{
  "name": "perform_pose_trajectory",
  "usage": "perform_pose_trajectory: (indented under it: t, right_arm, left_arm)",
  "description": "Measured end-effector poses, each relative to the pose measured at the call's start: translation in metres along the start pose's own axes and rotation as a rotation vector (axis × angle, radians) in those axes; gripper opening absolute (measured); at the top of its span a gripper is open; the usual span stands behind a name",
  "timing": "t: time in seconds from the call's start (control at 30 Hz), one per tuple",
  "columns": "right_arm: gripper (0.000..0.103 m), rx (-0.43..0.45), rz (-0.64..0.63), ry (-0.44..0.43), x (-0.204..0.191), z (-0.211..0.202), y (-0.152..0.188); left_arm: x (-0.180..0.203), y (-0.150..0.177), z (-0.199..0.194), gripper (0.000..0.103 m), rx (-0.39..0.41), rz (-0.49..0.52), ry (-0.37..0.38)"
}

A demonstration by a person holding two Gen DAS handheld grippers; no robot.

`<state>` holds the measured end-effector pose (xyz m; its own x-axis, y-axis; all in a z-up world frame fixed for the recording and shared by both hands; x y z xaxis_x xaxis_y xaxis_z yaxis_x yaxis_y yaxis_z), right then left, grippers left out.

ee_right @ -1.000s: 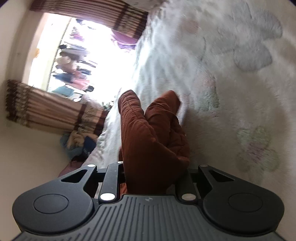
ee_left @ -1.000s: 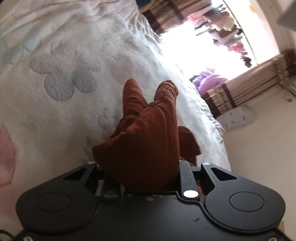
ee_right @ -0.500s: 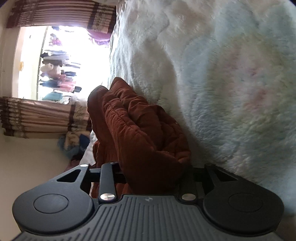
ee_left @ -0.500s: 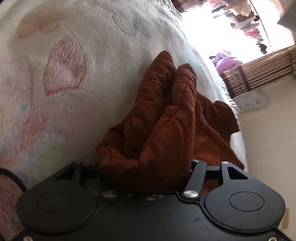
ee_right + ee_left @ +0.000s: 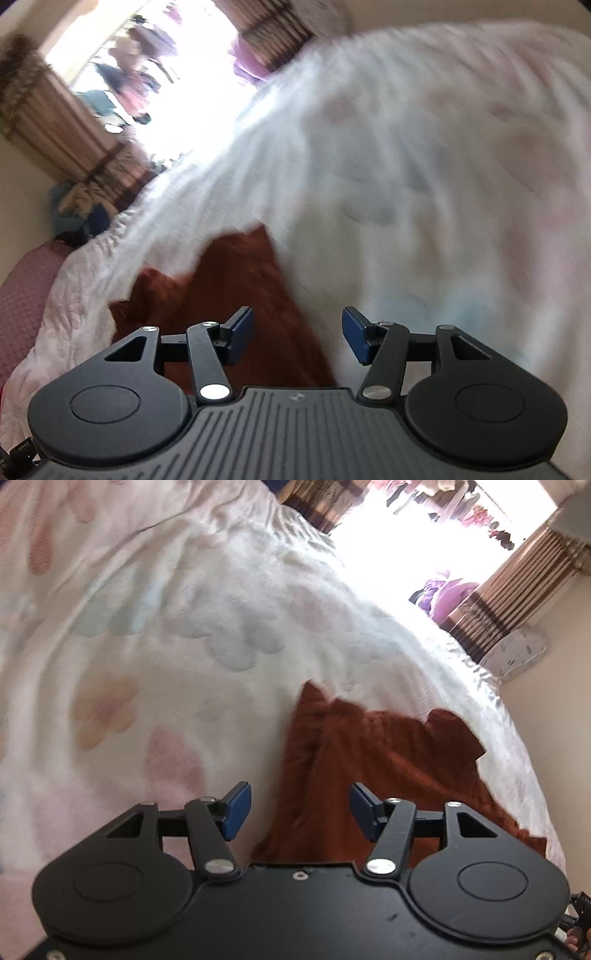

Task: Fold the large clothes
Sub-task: 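Grasp the jacket hem with both grippers to start the next fold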

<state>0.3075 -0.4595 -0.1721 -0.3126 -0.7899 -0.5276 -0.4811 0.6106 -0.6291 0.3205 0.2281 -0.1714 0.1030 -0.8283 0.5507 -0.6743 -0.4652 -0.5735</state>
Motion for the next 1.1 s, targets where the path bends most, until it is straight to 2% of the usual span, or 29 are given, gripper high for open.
perform_pose_trajectory:
  t: [0.13, 0.23, 0.3, 0.4, 0.43, 0.47, 0.5, 0.53, 0.6, 0.67, 0.8, 0.9, 1.1]
  right_arm:
    - [0.066, 0.056, -0.076, 0.007, -0.036, 0.038, -0.015]
    - [0.066, 0.059, -0.127, 0.043, -0.049, 0.060, -0.019]
    - [0.066, 0.047, -0.148, 0.060, -0.053, 0.071, -0.016]
    - [0.065, 0.045, -0.177, 0.064, -0.052, 0.072, -0.009]
    - [0.054, 0.049, -0.184, 0.064, -0.054, 0.071, -0.008]
    - [0.045, 0.056, -0.195, 0.067, -0.055, 0.068, -0.006]
    - [0.025, 0.059, -0.209, 0.089, -0.054, 0.067, -0.006]
    - [0.014, 0.061, -0.218, 0.108, -0.052, 0.067, -0.008]
    - [0.008, 0.080, -0.243, 0.091, -0.059, 0.061, -0.008]
    - [0.007, 0.124, -0.239, 0.090, -0.064, 0.051, -0.015]
    - [0.007, 0.146, -0.169, 0.042, -0.067, 0.042, -0.029]
    - [0.007, 0.115, -0.162, 0.062, -0.064, 0.057, -0.031]
    - [0.007, 0.038, -0.122, 0.122, -0.042, 0.097, -0.016]
  left_arm:
    - [0.028, -0.009, 0.046, 0.060, 0.014, 0.082, -0.025]
    - [0.042, -0.013, 0.074, 0.060, 0.003, 0.105, -0.040]
    - [0.037, -0.016, 0.077, 0.060, 0.001, 0.111, -0.051]
    - [0.036, -0.021, 0.087, 0.053, 0.008, 0.113, -0.069]
    - [0.035, -0.022, 0.087, 0.051, 0.008, 0.105, -0.075]
    - [0.035, -0.021, 0.086, 0.042, 0.008, 0.101, -0.070]
    - [0.036, -0.021, 0.084, 0.031, 0.013, 0.106, -0.064]
    - [0.036, -0.021, 0.085, 0.009, 0.010, 0.118, -0.075]
    - [0.036, -0.021, 0.080, 0.006, 0.024, 0.127, -0.088]
    - [0.039, -0.029, 0.069, 0.006, 0.080, 0.113, -0.076]
    - [0.046, -0.048, 0.056, 0.006, 0.149, 0.066, -0.013]
    - [0.048, -0.053, 0.067, 0.006, 0.133, 0.092, -0.029]
    - [0.020, -0.037, 0.116, 0.008, 0.028, 0.094, -0.114]
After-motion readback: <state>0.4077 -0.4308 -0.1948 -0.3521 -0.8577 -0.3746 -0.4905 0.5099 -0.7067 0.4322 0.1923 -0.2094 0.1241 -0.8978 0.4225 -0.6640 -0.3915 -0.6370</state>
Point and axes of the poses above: each gripper's, at about its wrist camera, not at the fingertips, and z roughly the way its jaws point, x to its right, y to its underside, the point moved 10 cm from there along z, roughly the way its jaws point, and after that the axes turned 3 degrees about y, right-handed, at the moved point
